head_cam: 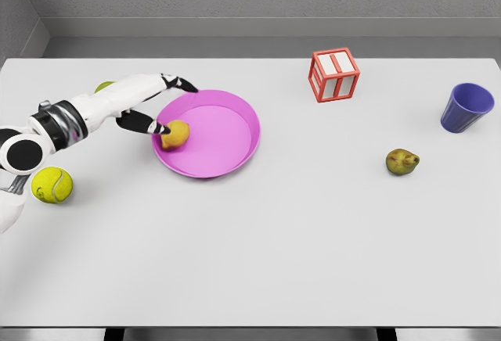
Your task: Put the lemon on the plate with left arm
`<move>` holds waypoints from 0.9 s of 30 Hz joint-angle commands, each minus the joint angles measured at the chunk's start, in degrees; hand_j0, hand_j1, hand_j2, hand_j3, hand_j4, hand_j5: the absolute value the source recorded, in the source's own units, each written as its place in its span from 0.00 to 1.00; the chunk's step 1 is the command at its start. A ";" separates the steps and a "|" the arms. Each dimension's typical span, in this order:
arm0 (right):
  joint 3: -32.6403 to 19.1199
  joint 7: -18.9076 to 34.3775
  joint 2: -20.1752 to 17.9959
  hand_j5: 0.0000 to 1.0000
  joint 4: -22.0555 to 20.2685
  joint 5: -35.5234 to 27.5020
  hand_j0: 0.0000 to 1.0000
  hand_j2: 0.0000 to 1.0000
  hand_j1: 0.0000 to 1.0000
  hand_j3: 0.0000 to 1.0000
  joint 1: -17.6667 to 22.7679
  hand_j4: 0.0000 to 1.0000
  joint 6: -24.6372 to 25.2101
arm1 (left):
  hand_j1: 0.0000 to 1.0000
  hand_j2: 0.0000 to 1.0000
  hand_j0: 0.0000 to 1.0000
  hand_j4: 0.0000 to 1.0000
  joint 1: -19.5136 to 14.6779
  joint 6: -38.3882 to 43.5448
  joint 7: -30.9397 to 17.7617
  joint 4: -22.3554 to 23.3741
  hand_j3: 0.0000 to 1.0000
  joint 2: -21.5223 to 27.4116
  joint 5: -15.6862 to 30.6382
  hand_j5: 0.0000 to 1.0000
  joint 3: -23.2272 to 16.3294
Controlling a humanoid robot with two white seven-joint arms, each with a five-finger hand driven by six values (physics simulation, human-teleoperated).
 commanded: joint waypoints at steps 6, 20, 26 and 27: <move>-0.01 -0.01 0.00 1.00 -0.01 -0.02 1.00 1.00 1.00 1.00 0.00 1.00 0.00 | 1.00 1.00 1.00 1.00 0.53 -2.82 0.12 -1.78 1.00 0.71 0.61 1.00 0.79; -0.01 0.07 0.00 1.00 -0.01 -0.02 1.00 1.00 1.00 1.00 0.00 1.00 0.00 | 1.00 1.00 1.00 1.00 12.13 -27.26 0.03 -6.00 1.00 9.85 7.91 1.00 18.89; -0.01 -0.01 0.00 1.00 -0.01 -0.02 1.00 1.00 1.00 1.00 0.00 1.00 0.00 | 1.00 1.00 1.00 1.00 15.29 -28.93 -0.05 -6.00 1.00 9.85 7.82 1.00 23.47; -0.01 -0.01 0.00 1.00 -0.01 -0.02 1.00 1.00 1.00 1.00 0.00 1.00 0.00 | 1.00 1.00 1.00 1.00 15.64 -28.93 -0.05 -6.00 1.00 9.85 7.73 1.00 23.47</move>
